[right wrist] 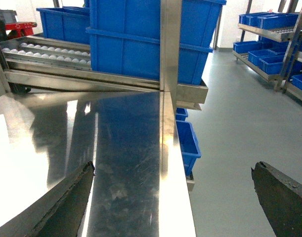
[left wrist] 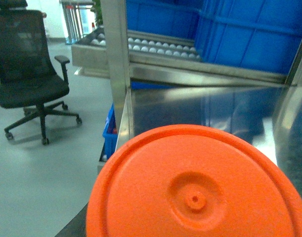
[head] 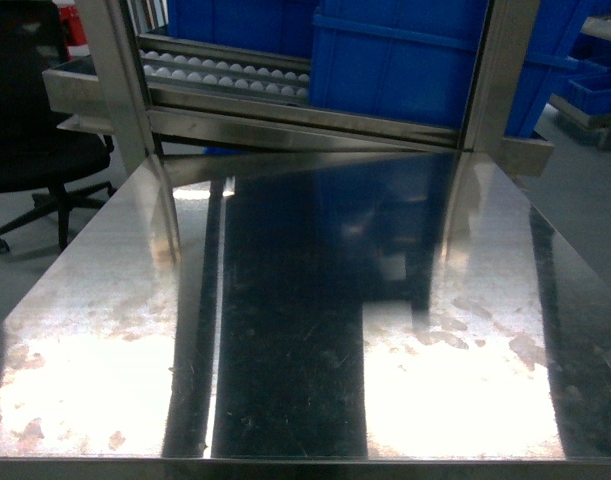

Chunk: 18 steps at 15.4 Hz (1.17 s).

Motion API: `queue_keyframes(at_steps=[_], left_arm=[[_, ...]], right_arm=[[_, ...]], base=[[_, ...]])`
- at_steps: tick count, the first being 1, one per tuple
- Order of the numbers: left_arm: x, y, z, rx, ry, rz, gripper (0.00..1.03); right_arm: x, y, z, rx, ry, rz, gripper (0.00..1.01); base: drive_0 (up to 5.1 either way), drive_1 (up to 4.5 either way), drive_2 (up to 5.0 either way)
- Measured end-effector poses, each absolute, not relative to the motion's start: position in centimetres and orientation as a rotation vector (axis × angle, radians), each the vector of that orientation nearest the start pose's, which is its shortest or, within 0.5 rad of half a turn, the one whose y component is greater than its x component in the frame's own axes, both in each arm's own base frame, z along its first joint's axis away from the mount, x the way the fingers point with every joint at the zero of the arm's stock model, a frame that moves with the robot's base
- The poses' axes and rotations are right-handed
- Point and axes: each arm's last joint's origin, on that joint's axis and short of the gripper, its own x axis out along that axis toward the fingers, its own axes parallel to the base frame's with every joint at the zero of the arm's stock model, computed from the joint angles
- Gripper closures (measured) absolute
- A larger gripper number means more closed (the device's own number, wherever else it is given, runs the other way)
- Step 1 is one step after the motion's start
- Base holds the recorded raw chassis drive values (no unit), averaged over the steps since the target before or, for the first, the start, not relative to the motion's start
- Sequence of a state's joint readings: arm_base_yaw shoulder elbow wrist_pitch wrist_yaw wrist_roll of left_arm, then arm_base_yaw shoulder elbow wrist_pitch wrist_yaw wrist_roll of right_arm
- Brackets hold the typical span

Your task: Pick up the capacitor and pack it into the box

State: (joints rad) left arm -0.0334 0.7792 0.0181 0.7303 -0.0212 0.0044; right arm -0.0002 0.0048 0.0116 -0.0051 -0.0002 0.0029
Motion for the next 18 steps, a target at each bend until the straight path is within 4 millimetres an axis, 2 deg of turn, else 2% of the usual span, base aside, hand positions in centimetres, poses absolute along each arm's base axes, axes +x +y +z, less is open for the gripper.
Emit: queue_keyframes(at_steps=[1, 8, 18], left_arm=[[14.5, 0.1, 16.0, 0.002, 0.041, 0.016, 0.60], [12.5, 0.0, 17.1, 0.001, -0.013, -0.001, 0.60], [10.9, 0.0, 17.0, 0.001, -0.011, -0.001, 0.60]], right_arm=[[9.7, 0.0, 16.7, 0.003, -0.001, -0.001, 0.03], [9.7, 0.0, 16.7, 0.002, -0.002, 0.000, 0.03], [9.7, 0.0, 16.7, 0.002, -0.002, 0.000, 0.03]], base=[[0.0, 0.00, 0.0], [0.0, 0.00, 0.0], [0.0, 0.00, 0.0]])
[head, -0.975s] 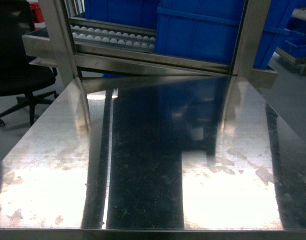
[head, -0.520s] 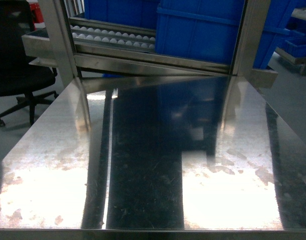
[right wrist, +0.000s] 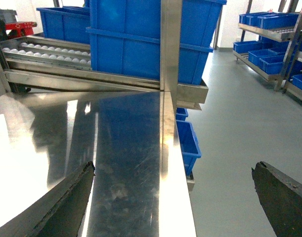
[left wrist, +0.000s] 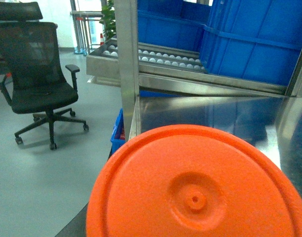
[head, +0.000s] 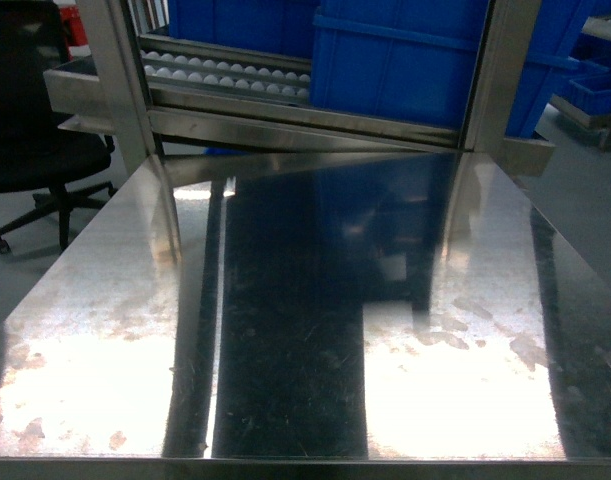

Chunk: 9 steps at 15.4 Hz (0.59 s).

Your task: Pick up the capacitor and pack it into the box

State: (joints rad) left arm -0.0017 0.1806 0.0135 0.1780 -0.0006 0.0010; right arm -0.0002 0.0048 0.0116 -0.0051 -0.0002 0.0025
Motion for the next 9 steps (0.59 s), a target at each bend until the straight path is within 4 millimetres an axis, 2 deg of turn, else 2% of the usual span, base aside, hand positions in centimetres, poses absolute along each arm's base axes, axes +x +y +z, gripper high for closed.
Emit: queue_keyframes(at_steps=[2, 3, 9], left_arm=[[10.01, -0.02, 16.34, 0.001, 0.046, -0.004, 0.60], [9.73, -0.02, 16.98, 0.001, -0.023, -0.003, 0.60], [9.74, -0.02, 16.70, 0.001, 0.001, -0.002, 0.60]], right_arm=[[9.73, 0.00, 16.66, 0.002, -0.001, 0.000, 0.03], [9.73, 0.00, 16.66, 0.003, -0.002, 0.000, 0.03], [9.73, 0.00, 16.66, 0.002, -0.002, 0.000, 0.03]], base=[[0.0, 0.00, 0.0], [0.0, 0.00, 0.0], [0.0, 0.00, 0.0]])
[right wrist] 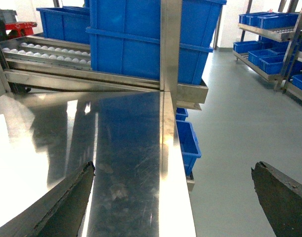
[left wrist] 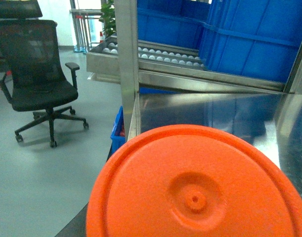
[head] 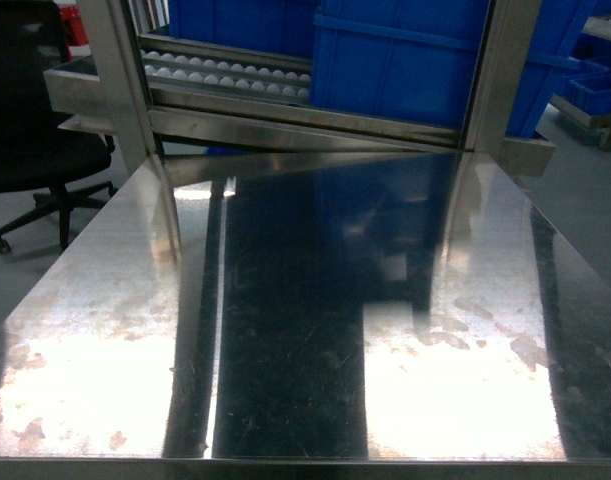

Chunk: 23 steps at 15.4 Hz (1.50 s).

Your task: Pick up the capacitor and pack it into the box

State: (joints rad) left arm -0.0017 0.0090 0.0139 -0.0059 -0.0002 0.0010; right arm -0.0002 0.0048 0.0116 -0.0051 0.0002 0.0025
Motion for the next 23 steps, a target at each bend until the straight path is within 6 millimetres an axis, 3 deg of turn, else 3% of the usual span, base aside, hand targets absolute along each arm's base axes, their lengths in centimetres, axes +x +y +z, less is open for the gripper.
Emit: queue_keyframes(at_steps=[23], left_arm=[[9.74, -0.02, 16.70, 0.001, 0.001, -0.003, 0.60]], right_arm=[[9.73, 0.00, 16.65, 0.003, -0.001, 0.000, 0.03]], base=[[0.0, 0.00, 0.0]])
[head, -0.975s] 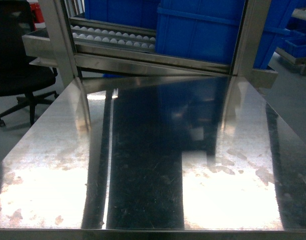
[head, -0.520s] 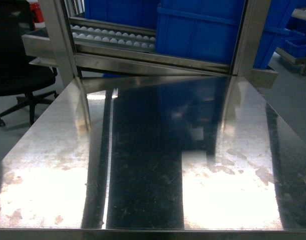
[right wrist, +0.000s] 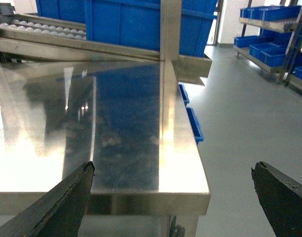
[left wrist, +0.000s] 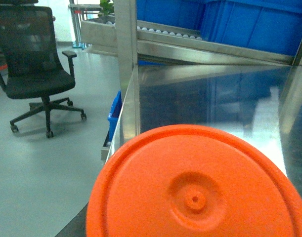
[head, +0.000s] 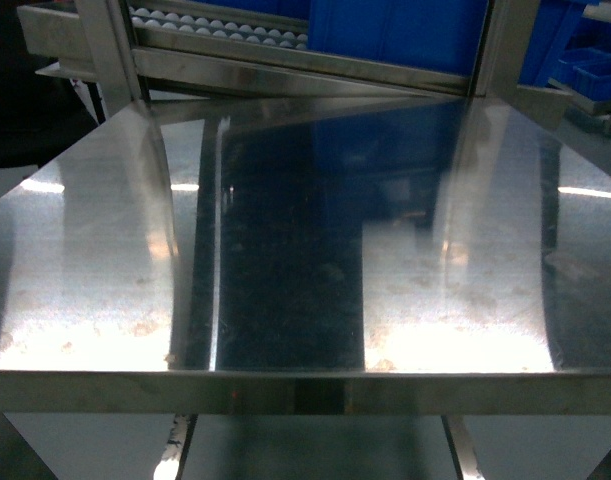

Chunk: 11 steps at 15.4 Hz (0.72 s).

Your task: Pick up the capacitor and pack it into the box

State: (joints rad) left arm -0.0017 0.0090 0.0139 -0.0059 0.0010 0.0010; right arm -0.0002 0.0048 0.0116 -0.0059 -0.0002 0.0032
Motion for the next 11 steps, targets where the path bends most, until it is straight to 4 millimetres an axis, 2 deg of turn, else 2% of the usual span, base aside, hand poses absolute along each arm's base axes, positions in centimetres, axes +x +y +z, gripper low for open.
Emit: queue_keyframes(at_steps=[11], left_arm=[[9.74, -0.02, 16.69, 0.001, 0.002, -0.003, 0.60]], right_arm=[[9.73, 0.00, 16.66, 0.003, -0.001, 0.000, 0.03]], base=[[0.0, 0.00, 0.0]])
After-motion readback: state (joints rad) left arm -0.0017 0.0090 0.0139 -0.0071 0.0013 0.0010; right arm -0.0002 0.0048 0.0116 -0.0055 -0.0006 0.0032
